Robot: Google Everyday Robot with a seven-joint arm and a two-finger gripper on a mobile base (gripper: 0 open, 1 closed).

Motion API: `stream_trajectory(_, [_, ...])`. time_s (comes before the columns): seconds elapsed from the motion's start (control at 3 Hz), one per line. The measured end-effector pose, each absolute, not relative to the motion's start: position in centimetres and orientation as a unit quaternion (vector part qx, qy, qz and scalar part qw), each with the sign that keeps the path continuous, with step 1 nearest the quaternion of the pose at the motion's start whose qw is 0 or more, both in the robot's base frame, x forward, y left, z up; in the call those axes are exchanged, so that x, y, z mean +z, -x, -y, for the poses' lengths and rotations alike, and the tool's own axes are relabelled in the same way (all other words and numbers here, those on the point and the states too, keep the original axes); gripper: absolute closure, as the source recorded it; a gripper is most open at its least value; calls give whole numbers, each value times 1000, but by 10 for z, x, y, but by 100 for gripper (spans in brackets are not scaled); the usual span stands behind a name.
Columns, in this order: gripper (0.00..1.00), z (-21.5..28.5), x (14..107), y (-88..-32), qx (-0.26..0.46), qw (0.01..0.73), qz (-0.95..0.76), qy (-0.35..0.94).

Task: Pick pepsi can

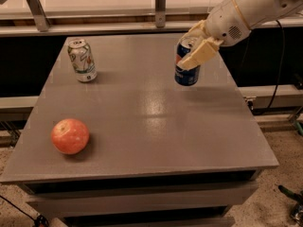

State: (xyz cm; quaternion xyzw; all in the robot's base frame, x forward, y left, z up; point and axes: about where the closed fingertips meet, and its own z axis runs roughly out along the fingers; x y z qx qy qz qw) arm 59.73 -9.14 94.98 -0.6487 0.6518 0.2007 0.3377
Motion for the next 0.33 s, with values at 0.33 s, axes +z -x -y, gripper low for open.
stream_trajectory(0.33, [100, 91, 952, -596, 200, 338, -651, 650])
